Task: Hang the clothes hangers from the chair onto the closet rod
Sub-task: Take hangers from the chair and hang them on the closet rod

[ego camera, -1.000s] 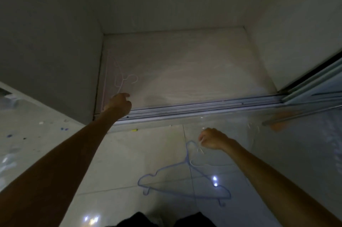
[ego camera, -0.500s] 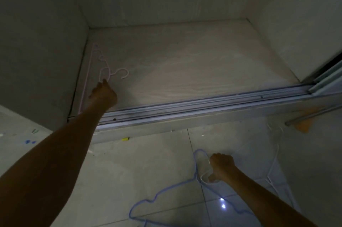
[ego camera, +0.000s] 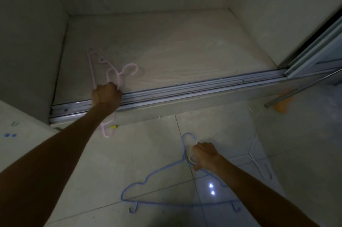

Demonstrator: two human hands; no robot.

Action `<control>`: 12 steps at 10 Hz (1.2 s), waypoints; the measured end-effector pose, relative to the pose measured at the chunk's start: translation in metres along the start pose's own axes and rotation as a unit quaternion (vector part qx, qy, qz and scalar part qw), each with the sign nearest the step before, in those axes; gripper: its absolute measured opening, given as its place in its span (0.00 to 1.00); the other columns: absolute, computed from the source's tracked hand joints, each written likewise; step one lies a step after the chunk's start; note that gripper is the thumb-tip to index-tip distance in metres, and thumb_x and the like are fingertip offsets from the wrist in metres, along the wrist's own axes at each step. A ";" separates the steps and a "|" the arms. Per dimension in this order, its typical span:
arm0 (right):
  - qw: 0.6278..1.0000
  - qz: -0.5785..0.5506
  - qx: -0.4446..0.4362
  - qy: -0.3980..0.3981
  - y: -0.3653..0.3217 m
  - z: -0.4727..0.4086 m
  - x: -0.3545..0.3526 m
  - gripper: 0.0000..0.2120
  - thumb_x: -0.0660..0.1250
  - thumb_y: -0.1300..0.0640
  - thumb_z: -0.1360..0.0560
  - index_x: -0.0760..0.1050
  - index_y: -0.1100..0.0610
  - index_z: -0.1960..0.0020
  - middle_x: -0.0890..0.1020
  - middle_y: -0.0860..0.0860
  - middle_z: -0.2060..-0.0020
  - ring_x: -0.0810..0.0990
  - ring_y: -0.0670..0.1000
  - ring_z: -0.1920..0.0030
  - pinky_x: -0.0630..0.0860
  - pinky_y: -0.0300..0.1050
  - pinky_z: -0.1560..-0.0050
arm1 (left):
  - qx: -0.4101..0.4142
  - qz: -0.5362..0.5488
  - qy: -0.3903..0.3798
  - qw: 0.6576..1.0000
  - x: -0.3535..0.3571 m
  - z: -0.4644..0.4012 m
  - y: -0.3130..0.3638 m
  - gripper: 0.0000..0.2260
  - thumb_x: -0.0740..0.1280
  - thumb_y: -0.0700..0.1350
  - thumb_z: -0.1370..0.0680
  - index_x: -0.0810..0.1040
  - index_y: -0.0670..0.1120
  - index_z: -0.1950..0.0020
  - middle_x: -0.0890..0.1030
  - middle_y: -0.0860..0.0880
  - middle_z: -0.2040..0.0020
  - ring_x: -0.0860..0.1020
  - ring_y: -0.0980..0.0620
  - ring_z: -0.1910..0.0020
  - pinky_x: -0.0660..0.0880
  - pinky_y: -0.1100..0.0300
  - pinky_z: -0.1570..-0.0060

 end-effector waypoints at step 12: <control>0.867 -0.477 -0.058 0.130 0.097 0.393 -0.461 0.16 0.54 0.61 0.19 0.70 0.52 0.64 0.76 0.49 0.69 0.75 0.39 0.78 0.73 0.32 0.71 | -0.129 0.355 -0.228 0.898 -0.516 0.118 0.179 0.17 0.57 0.39 0.20 0.66 0.40 0.69 0.69 0.47 0.74 0.65 0.52 0.79 0.56 0.74 0.87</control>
Point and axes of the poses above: each hand's wrist, its own z-axis away from the middle knuckle, its own x-axis out of the palm, y = z × x, the point moved 3 cm from there along -z, towards the middle knuckle
